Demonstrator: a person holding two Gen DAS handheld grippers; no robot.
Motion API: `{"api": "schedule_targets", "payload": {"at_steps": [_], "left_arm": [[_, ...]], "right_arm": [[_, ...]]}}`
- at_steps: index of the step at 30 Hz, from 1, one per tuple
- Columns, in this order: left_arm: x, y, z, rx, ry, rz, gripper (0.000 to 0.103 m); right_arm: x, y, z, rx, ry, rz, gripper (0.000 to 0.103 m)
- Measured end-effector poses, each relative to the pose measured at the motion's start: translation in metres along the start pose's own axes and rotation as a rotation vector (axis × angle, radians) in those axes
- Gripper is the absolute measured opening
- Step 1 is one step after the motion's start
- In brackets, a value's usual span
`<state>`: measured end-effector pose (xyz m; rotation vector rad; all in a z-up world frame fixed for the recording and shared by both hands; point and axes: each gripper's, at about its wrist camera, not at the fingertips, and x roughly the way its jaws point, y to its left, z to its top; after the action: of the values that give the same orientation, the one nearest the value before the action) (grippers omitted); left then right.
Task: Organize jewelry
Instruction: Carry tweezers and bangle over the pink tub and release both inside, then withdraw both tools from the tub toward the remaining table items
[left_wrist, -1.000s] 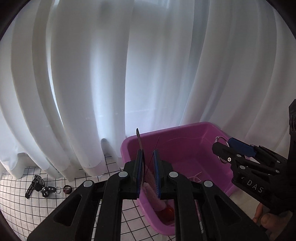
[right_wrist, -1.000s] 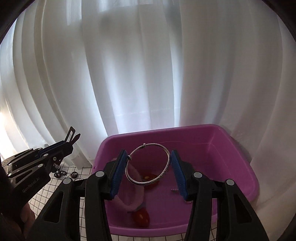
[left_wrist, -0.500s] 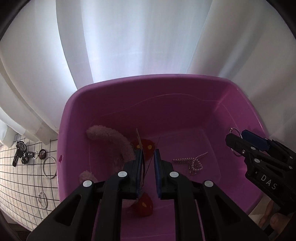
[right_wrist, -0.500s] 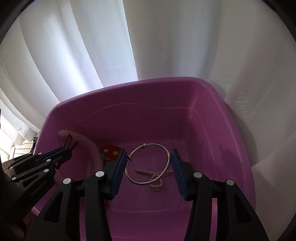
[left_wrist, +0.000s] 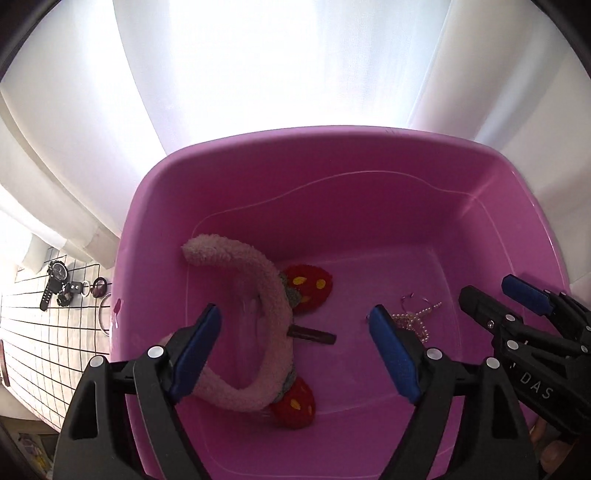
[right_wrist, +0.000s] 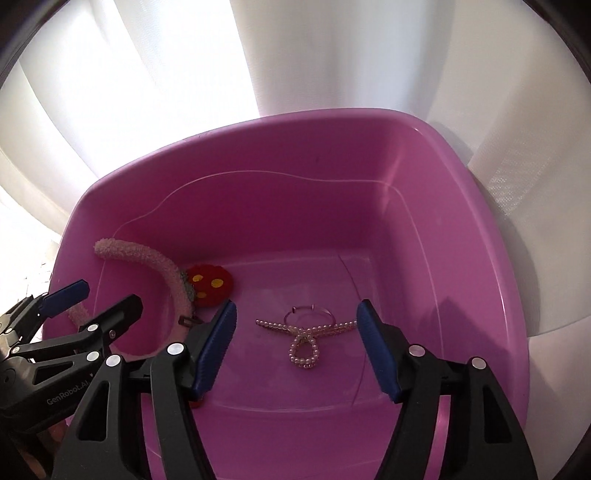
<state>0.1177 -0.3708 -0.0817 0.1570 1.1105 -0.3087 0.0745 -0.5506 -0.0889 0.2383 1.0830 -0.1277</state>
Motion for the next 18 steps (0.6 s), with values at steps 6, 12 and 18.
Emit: {"api": "schedule_targets", "payload": {"at_steps": [6,12,18], "left_arm": [[0.0,0.002,0.0,-0.016,0.011,0.008,0.081],[-0.008,0.004,0.001,-0.03,0.0,0.006,0.084],[-0.017,0.004,0.001,-0.027,-0.025,0.012,0.084]], "right_arm": [[-0.005,0.004,-0.001,-0.001,-0.005,0.01,0.065],[-0.008,0.006,0.0,0.001,-0.01,0.025,0.065],[-0.012,0.008,0.001,0.008,-0.01,0.042,0.065]]}}
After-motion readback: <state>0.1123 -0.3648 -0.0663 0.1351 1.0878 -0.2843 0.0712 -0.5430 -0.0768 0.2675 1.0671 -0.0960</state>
